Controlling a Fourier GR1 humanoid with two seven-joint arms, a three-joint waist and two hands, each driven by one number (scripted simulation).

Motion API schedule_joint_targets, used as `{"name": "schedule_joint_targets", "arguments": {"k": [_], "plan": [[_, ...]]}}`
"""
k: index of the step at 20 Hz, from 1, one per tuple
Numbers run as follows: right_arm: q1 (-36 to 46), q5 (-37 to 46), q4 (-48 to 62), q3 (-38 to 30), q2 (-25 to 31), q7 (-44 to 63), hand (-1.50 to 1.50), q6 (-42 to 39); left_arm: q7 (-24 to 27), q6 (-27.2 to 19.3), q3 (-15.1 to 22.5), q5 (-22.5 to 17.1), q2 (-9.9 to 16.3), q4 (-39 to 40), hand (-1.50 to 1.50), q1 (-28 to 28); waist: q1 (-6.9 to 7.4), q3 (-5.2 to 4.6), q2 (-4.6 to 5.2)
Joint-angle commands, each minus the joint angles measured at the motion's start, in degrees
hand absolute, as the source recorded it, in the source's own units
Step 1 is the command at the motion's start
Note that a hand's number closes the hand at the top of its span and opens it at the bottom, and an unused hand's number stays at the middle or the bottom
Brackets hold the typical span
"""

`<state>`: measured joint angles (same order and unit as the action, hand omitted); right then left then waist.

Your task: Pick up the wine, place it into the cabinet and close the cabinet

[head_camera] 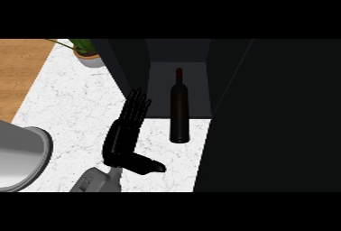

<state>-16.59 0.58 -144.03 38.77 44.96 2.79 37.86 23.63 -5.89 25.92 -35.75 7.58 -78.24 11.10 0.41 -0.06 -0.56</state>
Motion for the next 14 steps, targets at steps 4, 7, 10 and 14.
{"name": "schedule_joint_targets", "arguments": {"k": [4, 7, 10, 14], "plan": [[-2.8, -3.1, -11.9, 2.4, 3.4, 2.3, -1.50, -4.5, 2.0, 2.7, -1.7, -0.3, 4.5, -6.1, -1.50, -8.1, -0.64, 0.04, 0.23], [-1.7, -4.6, -13.3, 5.4, 4.5, 2.9, -1.50, -7.9, 2.0, 3.7, -4.6, -1.5, 7.1, -7.9, -1.50, -8.0, -0.37, -0.02, 0.19], [-0.3, -5.5, -10.6, 8.1, 7.0, 1.2, 1.50, -13.9, 2.0, 5.6, -6.6, -2.0, 10.0, -8.9, -1.50, -8.6, 0.23, 0.01, 0.31], [-1.3, -2.9, -11.2, 12.5, 8.5, -1.6, 1.50, -17.5, 3.7, 7.8, -9.2, -2.9, 12.2, -8.6, -1.50, -11.3, -0.65, -0.01, 0.17]]}}
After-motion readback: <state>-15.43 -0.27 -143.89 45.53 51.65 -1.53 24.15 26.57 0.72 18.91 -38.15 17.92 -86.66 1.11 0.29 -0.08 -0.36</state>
